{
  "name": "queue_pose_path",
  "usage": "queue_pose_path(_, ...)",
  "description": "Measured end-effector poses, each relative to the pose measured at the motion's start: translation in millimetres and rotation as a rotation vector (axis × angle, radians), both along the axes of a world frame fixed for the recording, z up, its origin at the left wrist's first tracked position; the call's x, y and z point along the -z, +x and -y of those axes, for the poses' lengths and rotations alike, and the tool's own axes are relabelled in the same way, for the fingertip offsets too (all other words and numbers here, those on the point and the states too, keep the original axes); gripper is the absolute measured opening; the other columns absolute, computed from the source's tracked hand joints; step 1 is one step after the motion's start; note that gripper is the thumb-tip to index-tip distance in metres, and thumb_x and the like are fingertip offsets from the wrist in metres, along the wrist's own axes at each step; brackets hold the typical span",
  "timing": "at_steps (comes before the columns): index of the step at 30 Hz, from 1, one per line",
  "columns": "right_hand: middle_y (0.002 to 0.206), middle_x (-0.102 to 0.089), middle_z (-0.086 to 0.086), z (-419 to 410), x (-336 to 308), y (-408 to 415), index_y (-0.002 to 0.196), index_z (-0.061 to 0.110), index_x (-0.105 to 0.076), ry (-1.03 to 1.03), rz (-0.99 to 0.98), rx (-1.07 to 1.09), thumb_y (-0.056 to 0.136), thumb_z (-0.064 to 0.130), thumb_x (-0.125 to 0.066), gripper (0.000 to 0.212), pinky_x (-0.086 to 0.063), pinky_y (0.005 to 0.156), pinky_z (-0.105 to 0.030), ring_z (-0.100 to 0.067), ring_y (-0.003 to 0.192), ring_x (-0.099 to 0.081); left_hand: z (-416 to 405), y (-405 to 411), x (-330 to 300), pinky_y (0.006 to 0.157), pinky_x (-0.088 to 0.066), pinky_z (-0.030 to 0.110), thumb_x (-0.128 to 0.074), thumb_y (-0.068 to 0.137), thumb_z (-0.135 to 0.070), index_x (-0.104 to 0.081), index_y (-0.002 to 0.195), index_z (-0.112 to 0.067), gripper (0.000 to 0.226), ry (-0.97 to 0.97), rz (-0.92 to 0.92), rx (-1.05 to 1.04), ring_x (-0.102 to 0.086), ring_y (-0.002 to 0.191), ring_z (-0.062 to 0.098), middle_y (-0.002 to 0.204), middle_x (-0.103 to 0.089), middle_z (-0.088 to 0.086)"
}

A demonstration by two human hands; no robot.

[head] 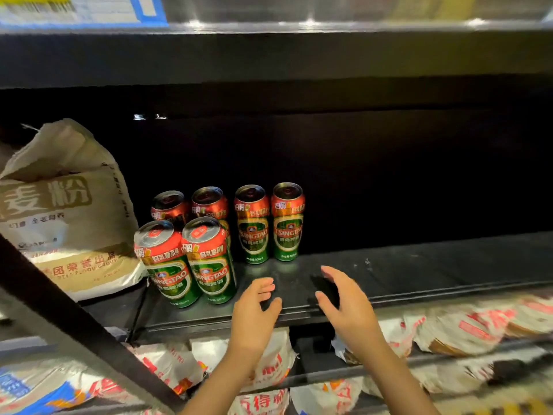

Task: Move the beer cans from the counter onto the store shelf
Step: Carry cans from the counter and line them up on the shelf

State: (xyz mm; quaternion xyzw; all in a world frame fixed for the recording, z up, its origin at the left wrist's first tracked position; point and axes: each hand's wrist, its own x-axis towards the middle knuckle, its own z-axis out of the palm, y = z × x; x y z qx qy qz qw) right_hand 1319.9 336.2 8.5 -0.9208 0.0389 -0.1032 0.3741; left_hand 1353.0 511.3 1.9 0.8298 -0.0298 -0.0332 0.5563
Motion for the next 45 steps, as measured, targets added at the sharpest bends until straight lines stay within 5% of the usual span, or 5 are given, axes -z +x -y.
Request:
queue_pose_path(9,0.116,-0.054,0.023,-14.9,22.7,-198.5,0.124,0.033,-0.051,0.170,-0.135,0.526,0.093,0.028,-0.056,0.032,-0.043,0.076,-0.010,-0.008,0.101,-0.059,5.2,-82.9,12.5,0.078,-0.044,0.016,-0.066,0.081,-0.018,-0.059,0.100,-0.024,0.022,-0.050,-0.238,0.541,-0.059,0.092,0.006,0.100,-0.063,-0.008)
queue_pose_path(15,0.117,-0.060,0.013,-37.4,38.1,-359.5,0.123,0.025,-0.055,0.240,-0.169,1.014,0.090,0.023,-0.062,0.034,-0.040,0.083,-0.012,-0.004,0.112,-0.055,52.5,-171.7,32.3,0.062,-0.044,0.007,-0.061,0.087,-0.010,-0.059,0.092,-0.007,0.006,0.068,-0.319,0.919,-0.058,0.065,-0.006,0.090,-0.062,0.013)
queue_pose_path(23,0.111,-0.063,0.013,-117.3,47.5,-552.4,0.116,0.025,-0.058,0.387,-0.017,1.512,0.089,0.019,-0.062,0.028,-0.041,0.077,-0.010,-0.001,0.106,-0.057,95.2,-347.6,13.2,0.080,-0.050,0.019,-0.066,0.083,-0.008,-0.061,0.097,-0.023,0.022,0.055,-0.349,1.384,-0.063,0.092,0.009,0.100,-0.067,0.003)
queue_pose_path(40,0.106,-0.065,0.006,-309.4,51.6,-901.7,0.109,0.022,-0.061,0.432,0.185,2.129,0.087,0.009,-0.062,0.025,-0.040,0.084,-0.024,-0.015,0.105,-0.059,23.1,-743.9,3.5,0.069,-0.046,0.005,-0.064,0.082,0.001,-0.063,0.089,-0.020,0.022,0.114,-0.365,1.893,-0.064,0.076,-0.001,0.093,-0.067,0.005)
queue_pose_path(45,0.110,-0.063,0.007,-268.5,44.7,-970.9,0.110,0.021,-0.061,0.429,0.293,2.154,0.089,0.007,-0.059,0.025,-0.039,0.079,-0.007,-0.008,0.108,-0.057,64.1,-805.9,7.1,0.065,-0.045,0.006,-0.062,0.084,0.002,-0.063,0.093,-0.014,0.018,0.142,-0.294,1.912,-0.061,0.085,0.011,0.093,-0.067,0.003)
